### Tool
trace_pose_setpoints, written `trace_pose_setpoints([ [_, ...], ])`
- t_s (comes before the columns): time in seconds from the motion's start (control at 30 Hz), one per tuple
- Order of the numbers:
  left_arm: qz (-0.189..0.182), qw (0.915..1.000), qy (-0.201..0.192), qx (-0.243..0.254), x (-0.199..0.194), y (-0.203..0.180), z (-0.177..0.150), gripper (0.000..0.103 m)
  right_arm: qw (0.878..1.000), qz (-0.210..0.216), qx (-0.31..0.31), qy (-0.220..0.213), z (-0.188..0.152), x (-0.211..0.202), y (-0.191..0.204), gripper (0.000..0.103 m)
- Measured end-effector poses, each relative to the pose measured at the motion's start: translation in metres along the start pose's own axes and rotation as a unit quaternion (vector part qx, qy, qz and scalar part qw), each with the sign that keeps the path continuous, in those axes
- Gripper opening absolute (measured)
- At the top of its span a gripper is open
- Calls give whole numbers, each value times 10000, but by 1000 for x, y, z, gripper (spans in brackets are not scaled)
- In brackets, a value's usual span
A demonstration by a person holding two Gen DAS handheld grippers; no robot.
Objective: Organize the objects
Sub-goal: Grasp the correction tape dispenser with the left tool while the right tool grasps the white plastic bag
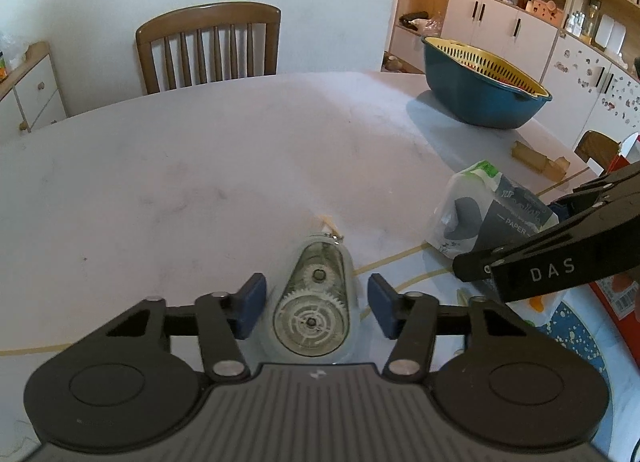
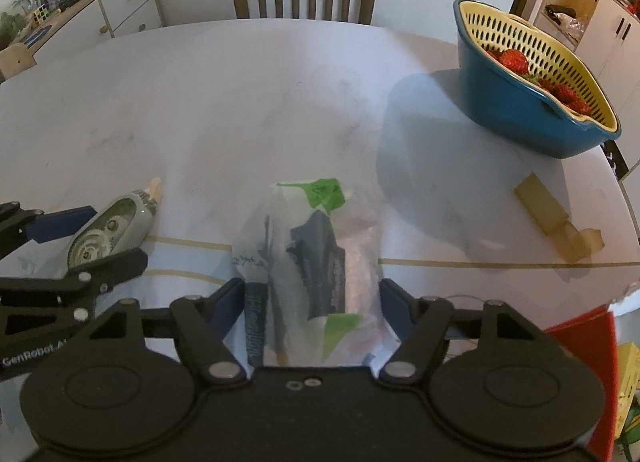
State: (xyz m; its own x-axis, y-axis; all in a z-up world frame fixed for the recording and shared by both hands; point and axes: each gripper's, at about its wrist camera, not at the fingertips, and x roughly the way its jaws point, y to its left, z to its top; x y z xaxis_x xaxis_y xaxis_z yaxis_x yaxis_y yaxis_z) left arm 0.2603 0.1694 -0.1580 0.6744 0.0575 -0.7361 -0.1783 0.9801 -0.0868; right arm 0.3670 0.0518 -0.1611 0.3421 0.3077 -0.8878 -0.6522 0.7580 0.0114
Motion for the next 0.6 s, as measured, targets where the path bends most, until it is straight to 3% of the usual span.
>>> trace_pose_setpoints([
  [0.37,14,9997,233,13,-2,-5,3,49,9995,51,314,-35,-10,-11,4,43],
  [0.6,-13,9994,341,31,-13,-11,-3,48,9986,283,453,-2,-24,-27,6,40],
])
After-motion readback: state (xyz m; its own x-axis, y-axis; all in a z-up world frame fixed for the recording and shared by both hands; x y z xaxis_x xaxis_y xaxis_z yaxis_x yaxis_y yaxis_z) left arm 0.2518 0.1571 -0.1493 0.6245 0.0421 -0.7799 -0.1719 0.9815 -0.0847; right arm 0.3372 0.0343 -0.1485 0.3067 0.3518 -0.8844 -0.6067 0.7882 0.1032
